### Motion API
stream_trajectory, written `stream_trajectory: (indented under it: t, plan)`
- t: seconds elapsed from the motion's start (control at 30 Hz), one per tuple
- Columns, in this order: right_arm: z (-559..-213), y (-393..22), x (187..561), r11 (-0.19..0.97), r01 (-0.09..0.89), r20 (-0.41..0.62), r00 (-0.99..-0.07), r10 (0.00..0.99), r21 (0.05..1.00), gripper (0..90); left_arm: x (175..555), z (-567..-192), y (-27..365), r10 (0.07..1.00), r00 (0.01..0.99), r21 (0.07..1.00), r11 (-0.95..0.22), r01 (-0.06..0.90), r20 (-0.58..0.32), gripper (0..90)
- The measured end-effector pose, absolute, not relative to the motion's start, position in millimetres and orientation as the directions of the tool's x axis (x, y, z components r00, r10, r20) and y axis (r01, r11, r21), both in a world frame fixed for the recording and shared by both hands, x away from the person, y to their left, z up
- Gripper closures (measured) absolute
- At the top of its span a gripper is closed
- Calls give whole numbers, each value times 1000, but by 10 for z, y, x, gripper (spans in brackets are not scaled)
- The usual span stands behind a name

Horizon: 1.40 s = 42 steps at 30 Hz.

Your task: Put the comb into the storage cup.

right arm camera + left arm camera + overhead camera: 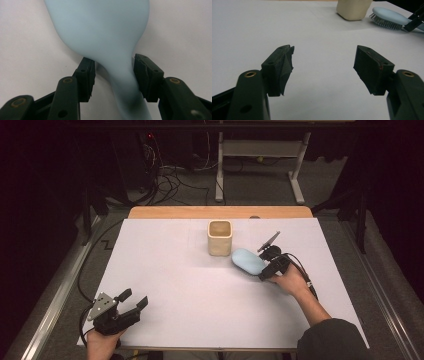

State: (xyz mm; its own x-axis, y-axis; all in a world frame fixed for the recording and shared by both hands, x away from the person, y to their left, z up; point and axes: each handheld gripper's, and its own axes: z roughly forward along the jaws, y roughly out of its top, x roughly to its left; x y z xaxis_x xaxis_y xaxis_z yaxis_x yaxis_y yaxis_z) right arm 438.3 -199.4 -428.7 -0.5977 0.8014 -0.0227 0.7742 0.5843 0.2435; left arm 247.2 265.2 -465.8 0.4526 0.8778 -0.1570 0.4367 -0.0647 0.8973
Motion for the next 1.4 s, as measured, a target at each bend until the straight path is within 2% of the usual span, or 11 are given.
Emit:
stream_trajectory:
  t: [0.33, 0.53, 0.67, 1.4]
  plan:
    - [-4311, -1977, 4386, 591, 774, -29, -601, 799, 226, 595, 2474, -4659, 2650, 877, 454, 896, -68, 439, -156, 319]
    - [-4304, -1933, 4365, 618, 757, -46, -624, 780, 210, 684, 2472, -4659, 2650, 879, 451, 897, -68, 438, -153, 319]
    - [-4302, -1912, 4366, 621, 758, -48, -626, 779, 201, 704, 2470, -4657, 2652, 878, 453, 896, -70, 438, -153, 319]
    - [-4241, -1944, 4316, 646, 729, -57, -652, 756, 228, 708, 2469, -4659, 2652, 878, 454, 896, -71, 438, -153, 319]
